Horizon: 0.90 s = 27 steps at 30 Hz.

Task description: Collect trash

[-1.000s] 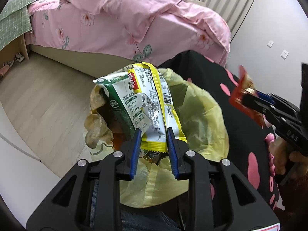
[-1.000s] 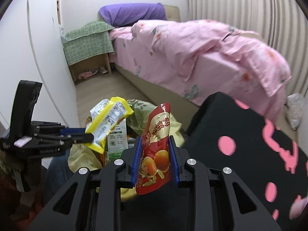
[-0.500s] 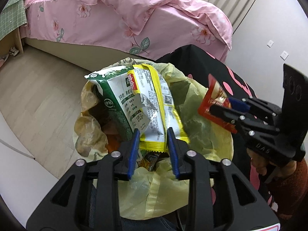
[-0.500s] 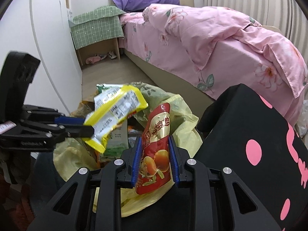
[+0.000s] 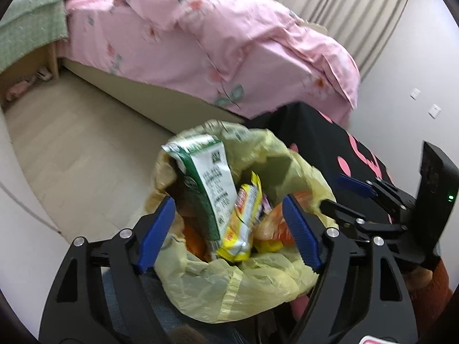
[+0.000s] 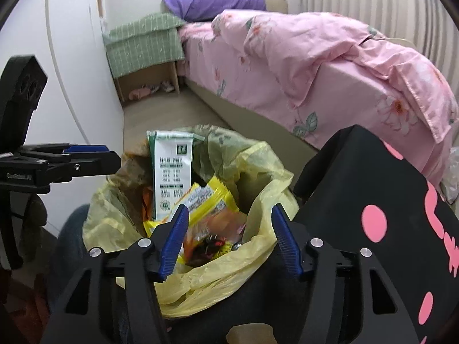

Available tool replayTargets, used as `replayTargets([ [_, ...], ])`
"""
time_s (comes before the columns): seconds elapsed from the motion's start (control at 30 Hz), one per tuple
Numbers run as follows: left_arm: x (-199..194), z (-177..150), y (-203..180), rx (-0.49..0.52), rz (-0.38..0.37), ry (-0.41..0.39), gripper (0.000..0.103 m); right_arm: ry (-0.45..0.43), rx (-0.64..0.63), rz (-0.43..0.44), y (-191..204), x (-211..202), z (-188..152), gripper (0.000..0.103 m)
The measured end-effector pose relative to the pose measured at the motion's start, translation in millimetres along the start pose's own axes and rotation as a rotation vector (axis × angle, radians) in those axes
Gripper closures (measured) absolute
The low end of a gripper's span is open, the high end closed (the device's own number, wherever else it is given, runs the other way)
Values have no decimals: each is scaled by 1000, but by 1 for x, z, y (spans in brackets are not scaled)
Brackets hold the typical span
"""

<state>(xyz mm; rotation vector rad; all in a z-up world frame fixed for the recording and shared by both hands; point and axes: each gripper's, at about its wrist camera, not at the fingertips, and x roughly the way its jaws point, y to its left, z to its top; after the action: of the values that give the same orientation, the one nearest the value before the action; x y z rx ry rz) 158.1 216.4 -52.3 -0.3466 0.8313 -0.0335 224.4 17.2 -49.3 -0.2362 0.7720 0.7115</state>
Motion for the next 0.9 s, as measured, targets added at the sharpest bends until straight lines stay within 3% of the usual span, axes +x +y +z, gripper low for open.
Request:
replayTargets([
  [0.13, -19, 3, -14, 23, 37, -70, 29, -37, 57, -14, -8, -28, -3, 46],
  [0.27, -42, -6, -48, 113, 73, -133, 29, -71, 118, -44, -15, -76, -19, 46],
  [0.4, -72, -29, -84, 144, 26, -170, 29, -105, 155, -111, -14, -131, -46, 46],
  [0.47, -88, -42, -102, 157, 6, -179, 29, -99, 178, -167, -11, -158, -61, 46],
  [0.63, -114, -72, -143, 207, 17, -167, 29, -113, 251, -190, 1, -214, -100, 46],
  [0.9, -132, -103, -174, 298, 51, -161, 29, -140, 349, -288, 16, -257, -138, 46],
])
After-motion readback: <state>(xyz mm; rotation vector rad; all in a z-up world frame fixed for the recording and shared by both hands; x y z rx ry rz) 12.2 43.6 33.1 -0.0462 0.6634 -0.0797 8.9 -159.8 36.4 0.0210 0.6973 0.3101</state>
